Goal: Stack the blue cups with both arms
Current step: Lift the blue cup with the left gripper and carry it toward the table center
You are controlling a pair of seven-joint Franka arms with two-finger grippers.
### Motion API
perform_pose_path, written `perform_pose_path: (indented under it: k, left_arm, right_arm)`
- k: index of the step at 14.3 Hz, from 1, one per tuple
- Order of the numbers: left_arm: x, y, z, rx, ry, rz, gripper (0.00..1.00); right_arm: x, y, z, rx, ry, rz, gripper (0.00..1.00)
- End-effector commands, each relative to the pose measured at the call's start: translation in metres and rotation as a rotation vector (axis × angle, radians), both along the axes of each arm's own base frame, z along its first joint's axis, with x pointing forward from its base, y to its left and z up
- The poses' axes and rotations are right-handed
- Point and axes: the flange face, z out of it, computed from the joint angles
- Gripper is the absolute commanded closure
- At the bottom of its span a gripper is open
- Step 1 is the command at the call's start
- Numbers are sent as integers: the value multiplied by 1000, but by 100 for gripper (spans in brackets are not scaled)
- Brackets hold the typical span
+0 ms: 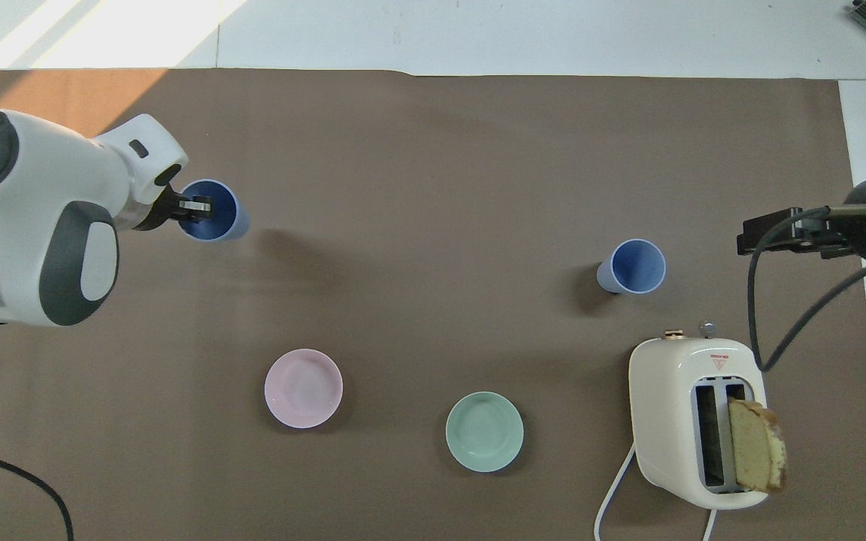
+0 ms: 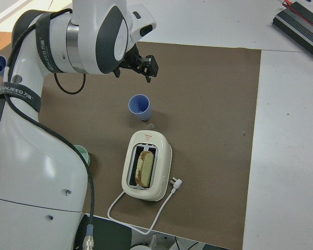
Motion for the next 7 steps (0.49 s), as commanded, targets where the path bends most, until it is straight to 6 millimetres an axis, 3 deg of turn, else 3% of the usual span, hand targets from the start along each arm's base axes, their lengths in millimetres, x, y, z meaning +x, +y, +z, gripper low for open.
perform_pose_path:
  k: [1,4,7]
  left_arm:
    - [-15,-46,-1,-14,9,49,100]
    - [-34,-108,-11,-31,11,75,100]
    - [-69,-169,-32,-36,37,84,100]
  right_arm:
    - [-7,0,-1,4,-7,-14,0]
    - [-8,0,-4,4,-3,-16,0]
    - [-8,-2,-6,4,2,-21,0]
